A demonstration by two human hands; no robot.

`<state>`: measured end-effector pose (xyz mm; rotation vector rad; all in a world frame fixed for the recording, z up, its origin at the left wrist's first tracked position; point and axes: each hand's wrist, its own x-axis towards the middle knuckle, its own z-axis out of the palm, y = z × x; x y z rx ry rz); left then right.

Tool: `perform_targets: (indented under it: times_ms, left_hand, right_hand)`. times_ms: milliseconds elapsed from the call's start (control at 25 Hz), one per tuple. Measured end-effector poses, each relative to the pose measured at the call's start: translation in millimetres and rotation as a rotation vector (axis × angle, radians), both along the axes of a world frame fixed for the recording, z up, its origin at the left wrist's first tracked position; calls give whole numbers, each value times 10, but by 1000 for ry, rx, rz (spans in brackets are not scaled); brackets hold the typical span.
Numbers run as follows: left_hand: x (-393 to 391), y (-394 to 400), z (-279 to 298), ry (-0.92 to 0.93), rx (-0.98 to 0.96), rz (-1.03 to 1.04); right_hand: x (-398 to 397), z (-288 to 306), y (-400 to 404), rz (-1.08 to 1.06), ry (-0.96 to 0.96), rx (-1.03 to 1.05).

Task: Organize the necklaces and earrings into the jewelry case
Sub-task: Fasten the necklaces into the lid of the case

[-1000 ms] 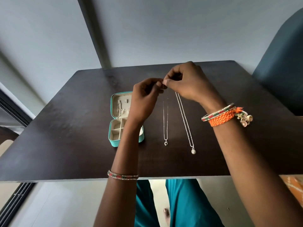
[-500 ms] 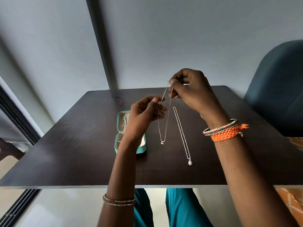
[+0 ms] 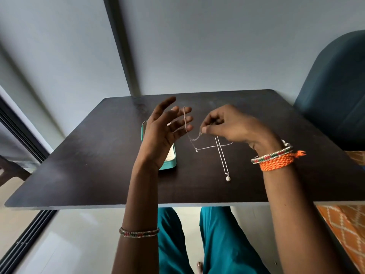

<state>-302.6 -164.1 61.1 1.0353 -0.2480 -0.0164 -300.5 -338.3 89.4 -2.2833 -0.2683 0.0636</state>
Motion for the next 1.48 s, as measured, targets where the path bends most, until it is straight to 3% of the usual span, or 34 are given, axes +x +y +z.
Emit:
perform_targets:
  times_ms: [80,160,320,520,720,1000,1320,1480]
  left_hand:
    - [-48,-67,11,-10,120,0]
    - [-81,-84,2,-19,215,12]
    - [-113,-46,-2,-39,379,-10]
    - [-110,-72,-7,-28,414,-26]
    - [-130,-108,4,-4,320,-48]
    - [-123,-86,3,9,260,-91]
    - [-75,68,-15,12,-163,-254]
    - [-90,48,-37,7,-152,-191]
  right_hand:
    - [-141,95,70,185,69,-17]
    - [-181,130,103,239,3,21]
    - [-122,71,95,157,-157,158]
    - [-64,-53,86,65,-251,314]
    - [-20,-147,68,-2,-245,371]
    - [-62,-235,61,-7,66,684]
    - [-10,-539,-84,-18,218,698]
    - [-60,-679,-157,105,306,1002]
